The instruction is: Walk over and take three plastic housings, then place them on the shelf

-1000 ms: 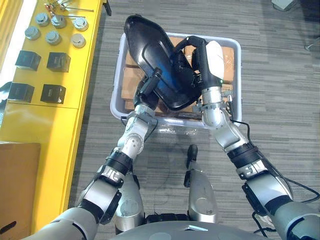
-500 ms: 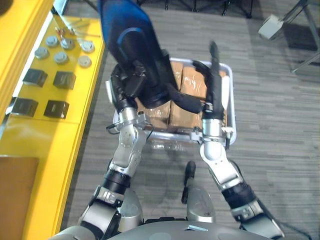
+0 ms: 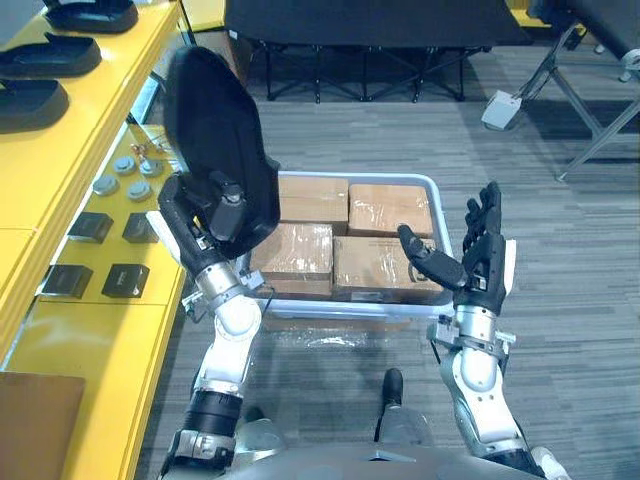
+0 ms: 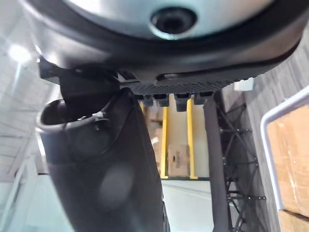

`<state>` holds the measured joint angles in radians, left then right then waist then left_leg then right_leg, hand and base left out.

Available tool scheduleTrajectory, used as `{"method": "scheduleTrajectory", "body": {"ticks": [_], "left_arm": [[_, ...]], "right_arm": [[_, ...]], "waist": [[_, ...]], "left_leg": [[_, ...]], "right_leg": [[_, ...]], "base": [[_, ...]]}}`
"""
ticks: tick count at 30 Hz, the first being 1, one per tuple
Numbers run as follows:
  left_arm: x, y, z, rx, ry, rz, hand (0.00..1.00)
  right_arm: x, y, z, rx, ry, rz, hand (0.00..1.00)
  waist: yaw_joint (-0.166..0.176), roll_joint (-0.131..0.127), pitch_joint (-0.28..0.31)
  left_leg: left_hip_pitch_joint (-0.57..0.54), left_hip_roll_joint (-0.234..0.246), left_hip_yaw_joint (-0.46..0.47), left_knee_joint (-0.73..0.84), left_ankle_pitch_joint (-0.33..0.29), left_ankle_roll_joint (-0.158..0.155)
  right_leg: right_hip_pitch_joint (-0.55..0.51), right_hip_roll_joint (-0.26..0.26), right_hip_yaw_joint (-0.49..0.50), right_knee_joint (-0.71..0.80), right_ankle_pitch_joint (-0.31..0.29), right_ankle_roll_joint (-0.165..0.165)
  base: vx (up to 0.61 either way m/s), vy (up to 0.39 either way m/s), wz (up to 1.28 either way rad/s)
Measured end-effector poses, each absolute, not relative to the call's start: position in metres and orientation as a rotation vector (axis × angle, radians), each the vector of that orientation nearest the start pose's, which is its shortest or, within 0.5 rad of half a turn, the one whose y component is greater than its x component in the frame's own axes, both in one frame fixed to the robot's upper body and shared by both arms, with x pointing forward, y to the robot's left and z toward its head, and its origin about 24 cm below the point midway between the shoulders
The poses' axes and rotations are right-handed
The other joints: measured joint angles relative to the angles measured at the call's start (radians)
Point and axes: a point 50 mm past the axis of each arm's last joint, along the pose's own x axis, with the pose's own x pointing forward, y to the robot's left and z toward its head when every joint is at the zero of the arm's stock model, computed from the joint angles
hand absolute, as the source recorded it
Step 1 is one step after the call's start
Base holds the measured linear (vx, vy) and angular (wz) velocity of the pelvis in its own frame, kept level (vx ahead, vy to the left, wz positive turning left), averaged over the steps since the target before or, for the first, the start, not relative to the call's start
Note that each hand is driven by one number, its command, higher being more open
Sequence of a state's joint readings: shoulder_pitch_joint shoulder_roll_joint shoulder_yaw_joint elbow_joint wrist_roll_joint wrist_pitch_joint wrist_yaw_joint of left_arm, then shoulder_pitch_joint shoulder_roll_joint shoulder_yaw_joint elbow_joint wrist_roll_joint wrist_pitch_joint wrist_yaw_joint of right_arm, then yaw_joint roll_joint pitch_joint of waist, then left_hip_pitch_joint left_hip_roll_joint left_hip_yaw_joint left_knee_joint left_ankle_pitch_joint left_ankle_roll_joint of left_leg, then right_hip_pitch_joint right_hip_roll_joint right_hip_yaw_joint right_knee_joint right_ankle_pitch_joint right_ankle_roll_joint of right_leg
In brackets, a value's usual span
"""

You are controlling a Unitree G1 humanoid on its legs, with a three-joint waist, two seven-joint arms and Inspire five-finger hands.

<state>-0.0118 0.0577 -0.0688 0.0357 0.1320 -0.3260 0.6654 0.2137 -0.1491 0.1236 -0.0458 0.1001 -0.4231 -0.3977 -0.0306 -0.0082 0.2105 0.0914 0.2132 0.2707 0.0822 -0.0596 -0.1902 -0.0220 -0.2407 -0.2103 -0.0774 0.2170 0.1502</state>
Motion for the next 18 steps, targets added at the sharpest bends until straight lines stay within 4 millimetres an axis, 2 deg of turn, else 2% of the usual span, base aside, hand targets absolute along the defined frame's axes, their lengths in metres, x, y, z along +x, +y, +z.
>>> {"method": "scheduleTrajectory", "body": {"ticks": [4,5,9,16,18], "left_arm": [[0.21,0.172,0.047,-0.11,-0.234,0.479,0.0],[0.206,0.175,0.043,-0.156,-0.215,0.465,0.0],[0.202,0.183,0.043,-0.167,-0.231,0.444,0.0],[0.2,0.183,0.091,-0.2,-0.462,0.323,0.0],[0.199,0.186,0.097,-0.229,-0.487,0.317,0.0]], "right_arm": [[0.181,-0.196,0.014,0.066,-0.066,-0.37,1.0],[0.177,-0.201,0.005,0.093,-0.015,-0.392,1.0],[0.17,-0.205,-0.011,0.128,0.066,-0.393,1.0],[0.175,-0.196,-0.01,0.172,0.06,-0.285,1.0],[0.18,-0.189,-0.009,0.174,0.052,-0.239,1.0]], "waist": [[-0.001,0.015,-0.01],[0.001,0.016,-0.011],[0.006,0.019,-0.02],[0.029,0.031,-0.051],[0.038,0.035,-0.054]], "left_leg": [[0.006,0.0,0.01,0.0,-0.001,-0.002],[0.006,0.0,0.01,0.0,-0.001,-0.002],[0.006,0.0,0.008,0.002,0.0,-0.002],[-0.015,0.001,-0.041,0.0,0.004,0.004],[-0.02,0.003,-0.064,-0.003,0.013,-0.002]], "right_leg": [[-0.002,0.001,0.007,0.0,0.0,0.0],[-0.002,0.001,0.007,0.0,0.0,0.0],[0.0,0.001,0.006,0.0,0.0,0.0],[0.017,-0.003,-0.048,-0.001,-0.008,-0.008],[0.028,-0.003,-0.071,-0.001,-0.011,-0.008]], "base": [[-0.01,0.002,-0.06],[0.0,0.0,0.0],[-0.01,0.0,0.0],[-0.01,0.0,0.17],[0.01,-0.002,0.36]]}}
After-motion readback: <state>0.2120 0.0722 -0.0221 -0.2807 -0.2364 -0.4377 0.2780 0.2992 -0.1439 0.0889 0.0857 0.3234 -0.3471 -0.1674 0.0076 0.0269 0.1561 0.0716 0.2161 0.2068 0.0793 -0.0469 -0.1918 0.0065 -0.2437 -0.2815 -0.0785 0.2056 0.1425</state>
